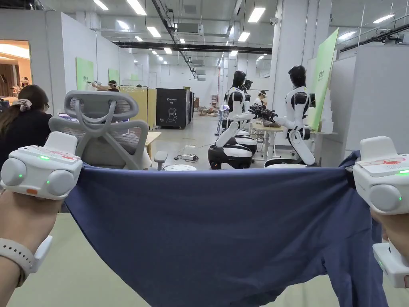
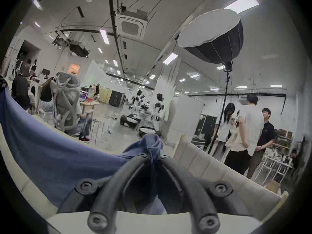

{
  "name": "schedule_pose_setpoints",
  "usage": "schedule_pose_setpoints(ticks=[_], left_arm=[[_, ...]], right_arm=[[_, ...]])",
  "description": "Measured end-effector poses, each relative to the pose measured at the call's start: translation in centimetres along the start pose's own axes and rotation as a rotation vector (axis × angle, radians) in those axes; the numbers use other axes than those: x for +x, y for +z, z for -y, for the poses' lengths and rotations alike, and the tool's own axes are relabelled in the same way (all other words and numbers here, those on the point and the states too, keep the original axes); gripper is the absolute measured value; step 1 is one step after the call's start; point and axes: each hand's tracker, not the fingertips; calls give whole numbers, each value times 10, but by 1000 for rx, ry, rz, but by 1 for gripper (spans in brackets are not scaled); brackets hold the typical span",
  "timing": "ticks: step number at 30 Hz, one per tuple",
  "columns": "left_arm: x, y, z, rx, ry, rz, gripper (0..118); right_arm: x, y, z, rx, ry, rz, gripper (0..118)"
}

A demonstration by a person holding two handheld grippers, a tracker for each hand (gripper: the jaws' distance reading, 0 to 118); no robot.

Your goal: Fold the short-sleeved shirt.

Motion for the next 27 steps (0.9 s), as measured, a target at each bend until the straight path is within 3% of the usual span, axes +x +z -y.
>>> schedule_pose_setpoints(ticks=[4, 11, 14, 21, 27], left_arm=[[22, -22, 20, -50, -28, 11, 1], [60, -34, 114, -194, -47, 42, 1], [59, -23, 132, -205, -48, 55, 1], [38, 44, 162, -263, -25, 143, 1], [38, 113, 265, -458, -27, 228, 1]], right_arm=[[-12, -20, 27, -62, -6, -5, 6], [-41, -38, 121, -212, 4, -24, 6], [-33, -31, 138, -258, -30, -42, 6], [-16, 36, 166, -296, 19, -78, 6], [-18, 109, 261, -484, 58, -182, 6]])
